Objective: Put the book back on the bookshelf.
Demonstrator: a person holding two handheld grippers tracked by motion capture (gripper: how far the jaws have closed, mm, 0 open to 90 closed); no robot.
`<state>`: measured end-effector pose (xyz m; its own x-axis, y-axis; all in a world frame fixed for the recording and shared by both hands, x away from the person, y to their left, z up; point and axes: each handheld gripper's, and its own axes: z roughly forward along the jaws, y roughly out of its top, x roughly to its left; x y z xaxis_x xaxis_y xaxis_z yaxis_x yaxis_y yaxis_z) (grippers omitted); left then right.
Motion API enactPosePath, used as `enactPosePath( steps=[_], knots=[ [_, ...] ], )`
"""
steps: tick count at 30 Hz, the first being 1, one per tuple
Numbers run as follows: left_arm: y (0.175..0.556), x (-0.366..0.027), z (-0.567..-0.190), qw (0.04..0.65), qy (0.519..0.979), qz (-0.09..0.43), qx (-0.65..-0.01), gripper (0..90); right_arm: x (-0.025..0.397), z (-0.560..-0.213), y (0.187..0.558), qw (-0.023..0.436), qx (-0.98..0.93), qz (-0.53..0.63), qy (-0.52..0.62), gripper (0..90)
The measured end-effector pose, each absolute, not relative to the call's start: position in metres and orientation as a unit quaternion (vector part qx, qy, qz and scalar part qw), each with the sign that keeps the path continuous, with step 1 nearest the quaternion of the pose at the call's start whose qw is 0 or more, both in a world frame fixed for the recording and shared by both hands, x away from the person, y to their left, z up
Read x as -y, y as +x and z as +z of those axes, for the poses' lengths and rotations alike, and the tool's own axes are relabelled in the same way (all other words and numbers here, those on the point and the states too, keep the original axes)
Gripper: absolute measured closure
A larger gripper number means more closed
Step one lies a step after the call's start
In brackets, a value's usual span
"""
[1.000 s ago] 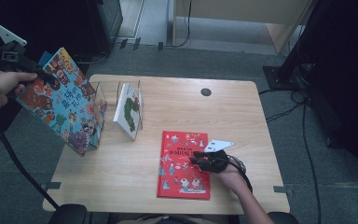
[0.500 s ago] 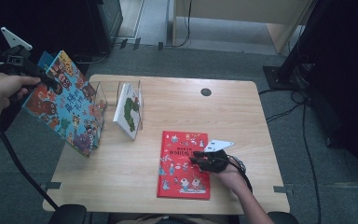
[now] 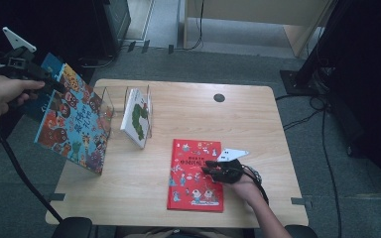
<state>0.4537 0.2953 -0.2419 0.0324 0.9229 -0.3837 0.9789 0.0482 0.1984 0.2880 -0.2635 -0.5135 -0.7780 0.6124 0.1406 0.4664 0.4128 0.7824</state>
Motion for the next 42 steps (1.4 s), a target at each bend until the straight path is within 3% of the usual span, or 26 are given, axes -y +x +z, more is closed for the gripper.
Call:
enactPosePath(
  steps=[10,16,21,30,42],
  knots=[
    [0.452,-0.295,-0.234,0.211,0.698,-0.055,-0.682,48.1,0.263,-0.514,0.288,0.086,-0.836,0.437,0.32,60.2],
    [0.446,-0.298,-0.218,0.256,0.693,-0.049,-0.672,45.3,0.263,-0.513,0.29,0.085,-0.837,0.432,0.323,59.7],
    [0.442,-0.291,-0.215,0.252,0.71,-0.042,-0.657,43.9,0.264,-0.513,0.292,0.082,-0.833,0.437,0.33,58.4],
    [0.429,-0.265,-0.21,0.295,0.724,-0.048,-0.622,42.1,0.266,-0.511,0.301,0.077,-0.827,0.429,0.354,56.3],
    [0.413,-0.22,-0.238,0.301,0.742,-0.058,-0.596,40.9,0.267,-0.506,0.313,0.089,-0.828,0.421,0.359,55.9]
  ],
)
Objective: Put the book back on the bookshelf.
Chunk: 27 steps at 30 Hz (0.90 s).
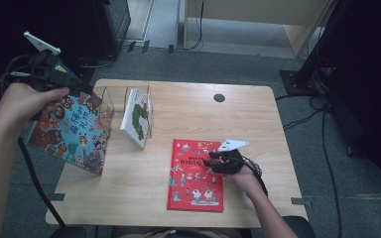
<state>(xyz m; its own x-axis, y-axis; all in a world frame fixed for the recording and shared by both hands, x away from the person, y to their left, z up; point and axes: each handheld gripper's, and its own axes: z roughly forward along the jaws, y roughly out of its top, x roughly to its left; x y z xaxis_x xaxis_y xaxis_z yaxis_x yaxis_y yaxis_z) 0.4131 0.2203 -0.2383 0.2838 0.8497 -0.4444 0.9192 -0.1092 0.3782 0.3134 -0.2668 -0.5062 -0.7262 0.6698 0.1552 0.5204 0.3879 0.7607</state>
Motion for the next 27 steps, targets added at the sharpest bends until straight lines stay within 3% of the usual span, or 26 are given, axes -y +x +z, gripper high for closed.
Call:
enactPosePath(
  steps=[27],
  knots=[
    [0.385,-0.133,-0.321,0.312,0.796,-0.055,-0.516,41.2,0.271,-0.503,0.321,0.096,-0.824,0.433,0.354,56.9]
  ],
)
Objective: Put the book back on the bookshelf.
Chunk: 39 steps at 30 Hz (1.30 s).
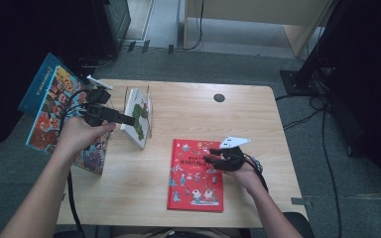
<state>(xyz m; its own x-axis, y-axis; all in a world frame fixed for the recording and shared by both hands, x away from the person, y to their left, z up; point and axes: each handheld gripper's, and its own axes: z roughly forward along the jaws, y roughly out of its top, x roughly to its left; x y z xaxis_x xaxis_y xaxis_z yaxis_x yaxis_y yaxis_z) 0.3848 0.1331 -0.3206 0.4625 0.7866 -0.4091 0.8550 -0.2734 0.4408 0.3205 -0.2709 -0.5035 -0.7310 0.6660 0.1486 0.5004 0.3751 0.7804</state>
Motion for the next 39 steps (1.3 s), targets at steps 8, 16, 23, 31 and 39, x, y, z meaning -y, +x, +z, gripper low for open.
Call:
enactPosePath(
  steps=[8,16,23,31,39],
  knots=[
    [0.38,-0.118,-0.344,0.314,0.802,-0.064,-0.505,41.1,0.269,-0.505,0.318,0.087,-0.834,0.423,0.343,57.5],
    [0.376,-0.104,-0.368,0.317,0.805,-0.067,-0.497,41.0,0.27,-0.507,0.315,0.078,-0.833,0.417,0.354,57.5],
    [0.374,-0.095,-0.386,0.323,0.806,-0.077,-0.49,41.2,0.274,-0.508,0.31,0.083,-0.832,0.414,0.36,59.0],
    [0.372,-0.084,-0.405,0.332,0.807,-0.081,-0.482,41.2,0.282,-0.509,0.303,0.091,-0.829,0.416,0.363,63.6],
    [0.371,-0.071,-0.425,0.329,0.816,-0.086,-0.468,41.6,0.29,-0.51,0.296,0.101,-0.821,0.417,0.376,64.8]
  ],
)
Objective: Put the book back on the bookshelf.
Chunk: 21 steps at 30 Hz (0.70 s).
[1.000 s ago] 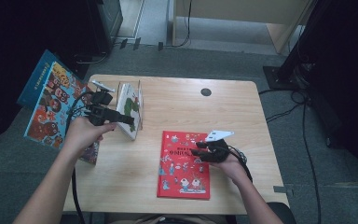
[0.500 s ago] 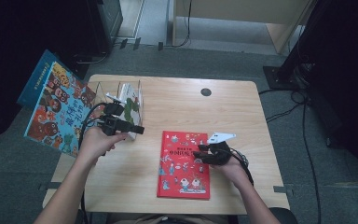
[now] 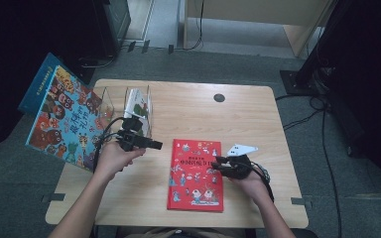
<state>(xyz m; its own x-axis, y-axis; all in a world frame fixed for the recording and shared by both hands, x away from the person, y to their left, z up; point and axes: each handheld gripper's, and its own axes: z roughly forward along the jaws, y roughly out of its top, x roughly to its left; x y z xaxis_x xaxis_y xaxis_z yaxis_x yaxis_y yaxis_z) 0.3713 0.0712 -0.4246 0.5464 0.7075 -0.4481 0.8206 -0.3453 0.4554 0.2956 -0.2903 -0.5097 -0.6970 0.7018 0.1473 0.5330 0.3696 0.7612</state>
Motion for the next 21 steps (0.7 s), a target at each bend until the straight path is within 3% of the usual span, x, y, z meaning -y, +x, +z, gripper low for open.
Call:
enactPosePath(
  steps=[21],
  knots=[
    [0.367,-0.045,-0.466,0.313,0.836,-0.085,-0.443,42.1,0.309,-0.512,0.277,0.114,-0.813,0.412,0.395,73.5]
  ],
)
